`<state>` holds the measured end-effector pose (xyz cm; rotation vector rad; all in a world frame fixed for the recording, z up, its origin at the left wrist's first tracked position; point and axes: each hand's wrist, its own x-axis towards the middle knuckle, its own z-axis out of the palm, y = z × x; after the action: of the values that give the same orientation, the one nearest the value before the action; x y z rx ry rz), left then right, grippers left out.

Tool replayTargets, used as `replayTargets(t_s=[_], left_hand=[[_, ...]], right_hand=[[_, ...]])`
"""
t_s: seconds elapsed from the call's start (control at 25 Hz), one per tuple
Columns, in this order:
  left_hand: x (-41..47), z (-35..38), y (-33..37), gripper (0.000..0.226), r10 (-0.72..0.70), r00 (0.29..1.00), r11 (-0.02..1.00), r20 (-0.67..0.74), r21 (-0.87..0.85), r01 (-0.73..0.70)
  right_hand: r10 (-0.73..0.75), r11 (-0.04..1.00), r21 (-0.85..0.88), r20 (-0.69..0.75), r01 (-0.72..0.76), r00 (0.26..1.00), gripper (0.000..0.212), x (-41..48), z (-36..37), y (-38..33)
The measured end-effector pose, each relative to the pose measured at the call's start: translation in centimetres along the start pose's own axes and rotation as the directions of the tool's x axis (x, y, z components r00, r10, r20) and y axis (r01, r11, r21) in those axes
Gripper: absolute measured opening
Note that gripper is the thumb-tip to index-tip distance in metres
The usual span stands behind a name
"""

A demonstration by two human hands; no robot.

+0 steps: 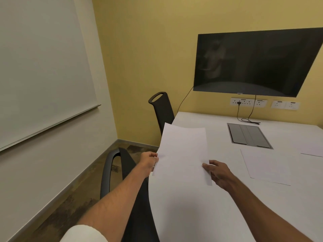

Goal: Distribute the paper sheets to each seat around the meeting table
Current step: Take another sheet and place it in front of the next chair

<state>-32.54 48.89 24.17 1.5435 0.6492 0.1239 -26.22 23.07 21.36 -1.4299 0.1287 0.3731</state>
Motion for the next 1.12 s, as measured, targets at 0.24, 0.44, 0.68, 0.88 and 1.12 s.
replayTargets(t_s=[0.24,0.44,0.68,0.88,1.12], left_hand=[[6.2,2.0,1.3,0.017,-0.039,0.991,0.998,0.130,0.057,0.032],[11.9,3.9,2.6,0.019,-0.042,0.957,0.989,0.288,0.149,-0.001],[16.6,6.2,3.2,0.024,-0.071,0.842,0.962,0.534,0.261,-0.085],[17.7,7.7,2.2,0.026,-0.133,0.708,0.939,0.693,0.316,-0.134],[18.4,9.9,-0.3,0.026,-0.200,0.596,0.905,0.777,0.380,-0.192]], right_hand=[[0.018,0.999,0.046,-0.137,-0.012,0.990,0.027,2.0,0.2,0.2],[0.030,0.993,0.118,-0.308,0.006,0.951,0.027,3.2,1.0,1.3],[0.061,0.975,0.213,-0.543,0.067,0.837,0.031,1.7,3.8,3.5],[0.096,0.960,0.255,-0.685,0.115,0.722,0.032,-0.9,5.4,4.8],[0.176,0.954,0.285,-0.776,0.089,0.606,0.030,-2.4,5.9,7.5]])
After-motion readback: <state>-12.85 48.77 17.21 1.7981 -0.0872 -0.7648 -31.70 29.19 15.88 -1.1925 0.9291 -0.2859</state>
